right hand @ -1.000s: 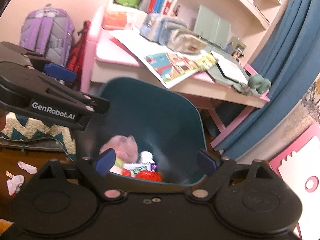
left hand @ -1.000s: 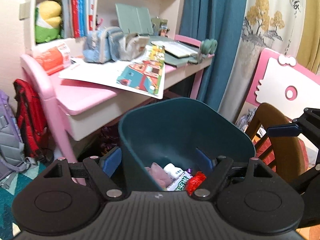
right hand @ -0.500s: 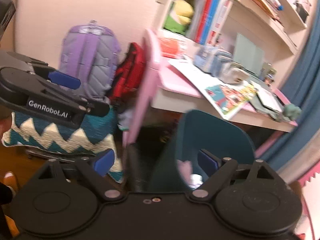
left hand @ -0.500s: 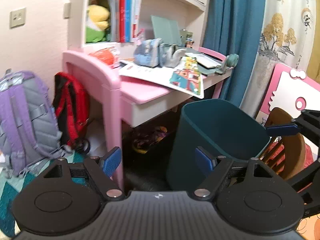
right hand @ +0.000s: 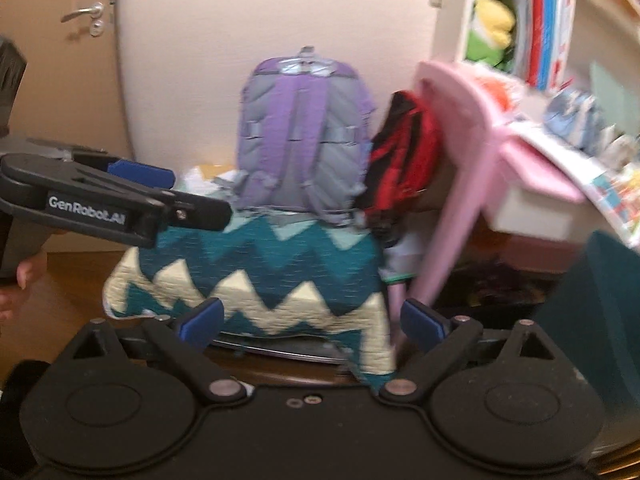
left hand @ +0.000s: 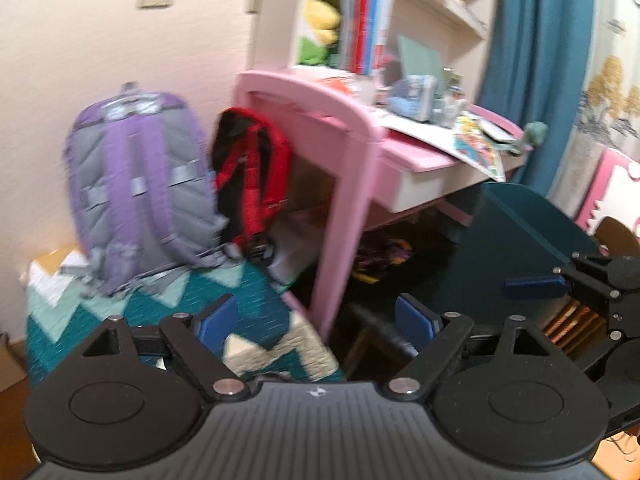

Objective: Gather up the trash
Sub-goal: 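Move both open tools back down to the tissues under the stool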

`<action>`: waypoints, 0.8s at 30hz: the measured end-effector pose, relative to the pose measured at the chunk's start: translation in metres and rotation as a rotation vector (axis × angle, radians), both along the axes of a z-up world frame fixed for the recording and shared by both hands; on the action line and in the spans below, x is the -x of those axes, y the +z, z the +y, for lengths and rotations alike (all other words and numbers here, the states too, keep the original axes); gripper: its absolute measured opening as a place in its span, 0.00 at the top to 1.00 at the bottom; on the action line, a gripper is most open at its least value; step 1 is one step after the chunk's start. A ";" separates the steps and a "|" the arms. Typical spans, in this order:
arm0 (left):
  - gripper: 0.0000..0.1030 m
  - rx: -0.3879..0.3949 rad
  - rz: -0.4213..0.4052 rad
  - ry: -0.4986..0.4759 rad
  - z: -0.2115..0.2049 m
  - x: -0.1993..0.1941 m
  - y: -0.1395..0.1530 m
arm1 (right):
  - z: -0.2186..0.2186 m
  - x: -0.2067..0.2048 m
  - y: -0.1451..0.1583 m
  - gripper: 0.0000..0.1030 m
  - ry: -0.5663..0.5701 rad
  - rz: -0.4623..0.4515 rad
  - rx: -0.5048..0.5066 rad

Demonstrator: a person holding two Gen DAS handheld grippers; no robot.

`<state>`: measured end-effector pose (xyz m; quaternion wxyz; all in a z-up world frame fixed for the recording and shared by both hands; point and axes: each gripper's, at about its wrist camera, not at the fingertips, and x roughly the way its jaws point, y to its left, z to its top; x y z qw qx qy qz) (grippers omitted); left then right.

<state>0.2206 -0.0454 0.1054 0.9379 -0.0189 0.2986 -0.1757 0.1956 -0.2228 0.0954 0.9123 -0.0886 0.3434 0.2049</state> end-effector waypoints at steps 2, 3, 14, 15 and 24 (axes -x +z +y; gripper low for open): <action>0.16 0.001 0.008 0.034 0.022 0.000 -0.012 | 0.009 -0.006 -0.014 0.05 0.005 0.023 -0.035; 0.16 0.001 0.012 0.052 0.033 0.000 -0.019 | 0.014 -0.009 -0.023 0.04 0.006 0.039 -0.051; 0.03 0.050 0.110 0.158 0.123 -0.009 -0.111 | 0.062 -0.037 -0.119 0.02 0.032 0.153 -0.086; 0.02 0.057 0.119 0.165 0.129 -0.011 -0.121 | 0.066 -0.039 -0.128 0.02 0.033 0.163 -0.085; 0.01 0.065 0.273 0.210 0.171 -0.044 -0.225 | 0.113 -0.060 -0.231 0.02 0.103 0.262 0.000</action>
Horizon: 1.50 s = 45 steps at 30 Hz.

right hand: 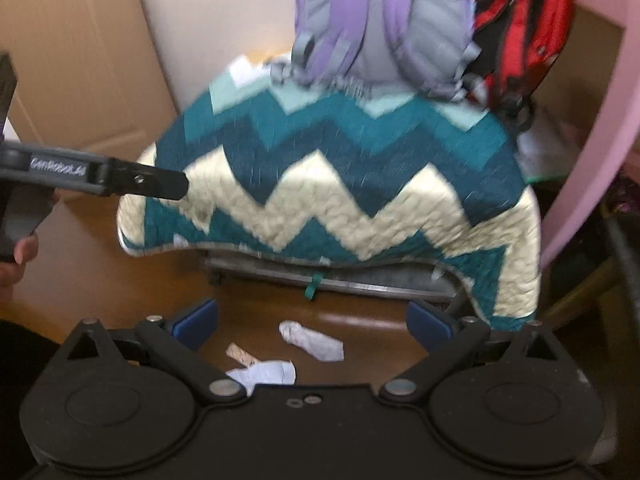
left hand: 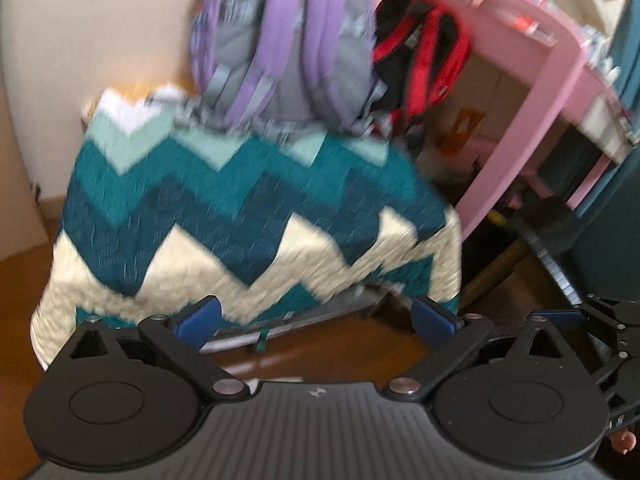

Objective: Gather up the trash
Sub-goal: 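Move both open tools back down to the tissues under the stool, then grasp the white tissue with the left tool while the right grasps the grey-white paper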

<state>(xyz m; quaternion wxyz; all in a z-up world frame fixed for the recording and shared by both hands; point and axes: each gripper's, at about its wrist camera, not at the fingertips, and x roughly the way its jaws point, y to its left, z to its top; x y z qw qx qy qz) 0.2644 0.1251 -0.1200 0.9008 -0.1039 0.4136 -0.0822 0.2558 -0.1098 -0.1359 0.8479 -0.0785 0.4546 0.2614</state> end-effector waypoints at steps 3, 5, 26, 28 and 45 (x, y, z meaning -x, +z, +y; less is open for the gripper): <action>0.01 -0.029 0.076 -0.002 0.004 -0.013 -0.040 | 0.016 -0.007 -0.041 0.02 0.013 0.039 0.046; 0.01 -0.064 0.127 0.001 0.005 -0.021 -0.069 | 0.026 -0.010 -0.068 0.02 0.031 0.067 0.071; 0.01 -0.088 0.676 0.174 -0.015 -0.070 -0.330 | 0.099 0.032 -0.296 0.08 0.489 0.366 0.328; 0.01 -0.063 0.720 0.177 -0.019 -0.071 -0.349 | 0.104 0.040 -0.310 0.10 0.546 0.381 0.343; 0.02 0.156 0.934 0.314 -0.012 -0.054 -0.459 | 0.124 0.073 -0.374 0.25 0.765 0.312 0.407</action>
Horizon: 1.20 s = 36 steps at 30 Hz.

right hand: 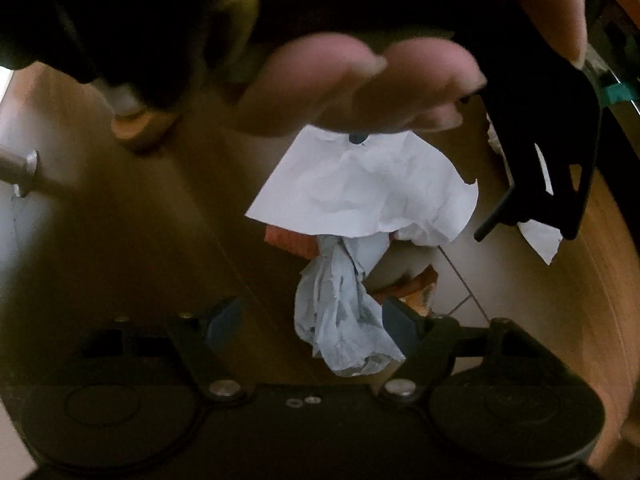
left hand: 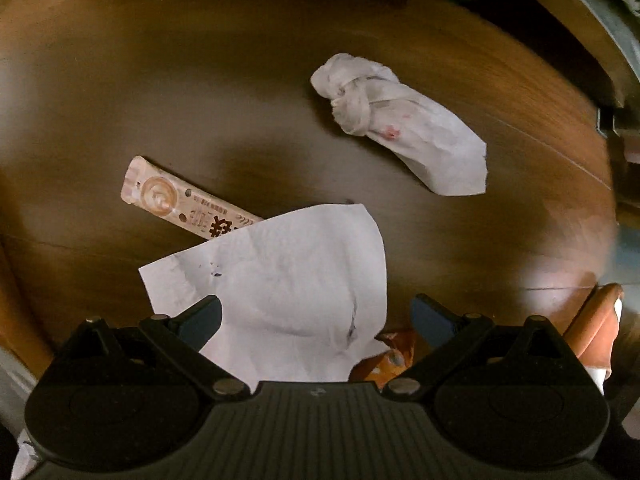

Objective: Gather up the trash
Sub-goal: 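Grasp the white tissue with the left tool while the right grasps the grey-white paper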

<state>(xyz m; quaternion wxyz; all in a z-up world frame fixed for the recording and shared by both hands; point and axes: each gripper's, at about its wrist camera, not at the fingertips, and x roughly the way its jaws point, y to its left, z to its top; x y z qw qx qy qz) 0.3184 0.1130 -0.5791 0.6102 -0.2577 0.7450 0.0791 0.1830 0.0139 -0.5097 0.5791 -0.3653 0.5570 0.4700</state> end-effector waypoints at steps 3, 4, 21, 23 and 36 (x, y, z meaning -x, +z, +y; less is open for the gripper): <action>0.15 0.005 0.017 0.008 0.000 0.002 -0.007 | 0.002 0.000 -0.005 0.26 0.007 -0.005 -0.006; 0.26 0.006 0.023 0.005 0.000 0.003 -0.010 | 0.003 0.002 -0.006 0.26 0.017 -0.010 -0.004; 0.84 -0.024 0.021 0.009 0.009 0.012 -0.009 | 0.003 -0.004 -0.021 0.88 0.006 0.006 0.047; 0.87 -0.027 0.009 0.005 0.011 0.013 -0.005 | 0.001 -0.006 -0.015 0.92 -0.004 -0.001 0.045; 0.89 -0.038 -0.101 -0.034 0.019 0.008 0.090 | -0.016 -0.009 0.082 0.96 -0.042 -0.100 -0.037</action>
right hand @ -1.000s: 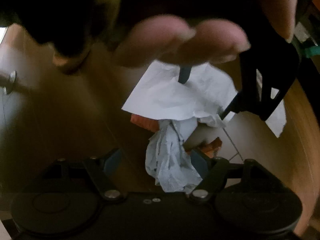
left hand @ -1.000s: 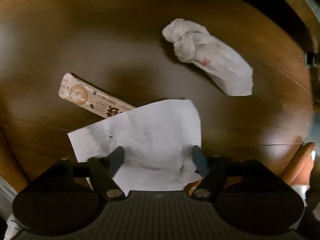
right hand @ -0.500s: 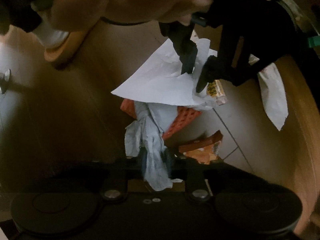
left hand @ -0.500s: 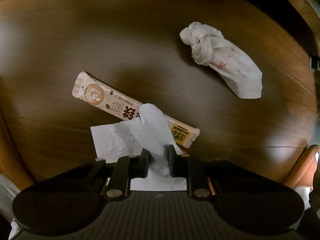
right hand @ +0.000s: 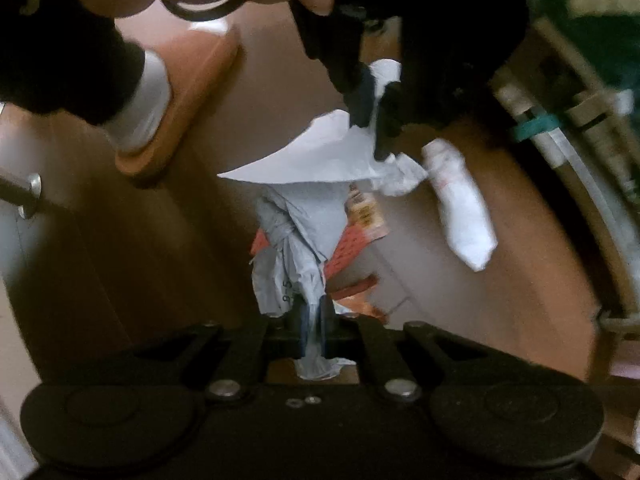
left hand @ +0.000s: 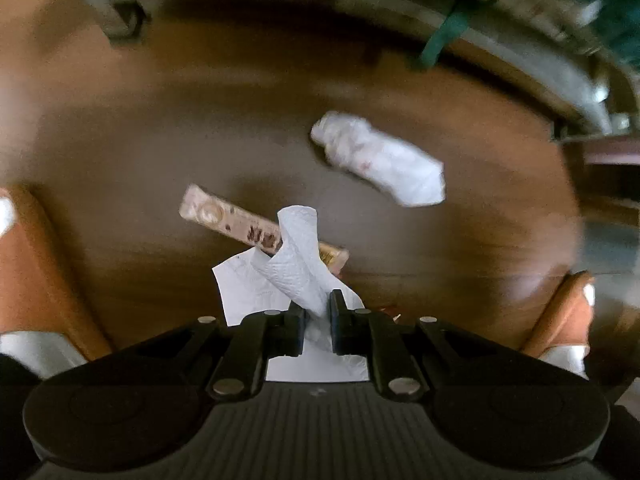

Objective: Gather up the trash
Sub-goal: 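Grasp the white tissue with the left tool while the right grasps the grey-white paper, then carry the tissue with the left tool while the right carries the grey paper to the bin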

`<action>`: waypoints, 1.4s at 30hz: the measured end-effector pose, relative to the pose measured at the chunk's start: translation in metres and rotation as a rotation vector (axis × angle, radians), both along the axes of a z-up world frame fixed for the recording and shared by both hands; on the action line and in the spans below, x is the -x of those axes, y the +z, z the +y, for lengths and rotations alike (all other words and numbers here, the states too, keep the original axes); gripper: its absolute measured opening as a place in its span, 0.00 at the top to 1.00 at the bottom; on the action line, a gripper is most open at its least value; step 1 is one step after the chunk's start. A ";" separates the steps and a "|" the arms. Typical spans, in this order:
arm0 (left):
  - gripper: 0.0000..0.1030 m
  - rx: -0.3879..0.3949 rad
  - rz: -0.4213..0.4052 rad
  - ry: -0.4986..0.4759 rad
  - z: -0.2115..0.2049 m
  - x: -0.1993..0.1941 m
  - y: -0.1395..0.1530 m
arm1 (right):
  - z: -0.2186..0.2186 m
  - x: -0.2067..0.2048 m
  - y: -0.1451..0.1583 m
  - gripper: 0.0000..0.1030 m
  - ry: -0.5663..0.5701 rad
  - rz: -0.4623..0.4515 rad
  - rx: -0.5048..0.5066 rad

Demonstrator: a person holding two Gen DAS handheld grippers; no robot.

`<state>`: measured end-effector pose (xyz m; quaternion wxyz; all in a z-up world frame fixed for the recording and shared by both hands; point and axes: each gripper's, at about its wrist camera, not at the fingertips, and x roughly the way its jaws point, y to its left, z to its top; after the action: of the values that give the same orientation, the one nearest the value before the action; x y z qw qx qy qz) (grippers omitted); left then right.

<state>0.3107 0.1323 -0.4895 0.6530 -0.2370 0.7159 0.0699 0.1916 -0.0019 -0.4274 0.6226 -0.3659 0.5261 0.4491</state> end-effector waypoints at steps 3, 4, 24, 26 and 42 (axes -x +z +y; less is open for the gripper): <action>0.89 -0.008 -0.059 0.012 0.008 0.000 0.036 | -0.005 -0.010 0.037 0.96 -0.041 -0.035 -0.036; 0.89 -0.005 -0.079 0.020 0.012 0.001 0.050 | -0.008 -0.013 0.051 0.96 -0.053 -0.048 -0.049; 0.89 -0.025 -0.574 -0.032 0.005 0.064 0.308 | -0.099 0.020 0.306 0.99 -0.180 -0.518 -0.181; 0.89 -0.024 -0.623 -0.055 -0.003 0.071 0.333 | -0.111 0.019 0.332 0.98 -0.241 -0.541 -0.204; 0.89 -0.013 -0.990 -0.326 -0.121 0.088 0.510 | -0.234 0.024 0.493 0.98 -0.641 -0.695 -0.412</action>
<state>0.2231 0.0110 0.0207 0.9171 -0.1230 0.3488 -0.1487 0.1671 -0.2360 0.0659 0.9262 -0.1837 0.2744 0.1822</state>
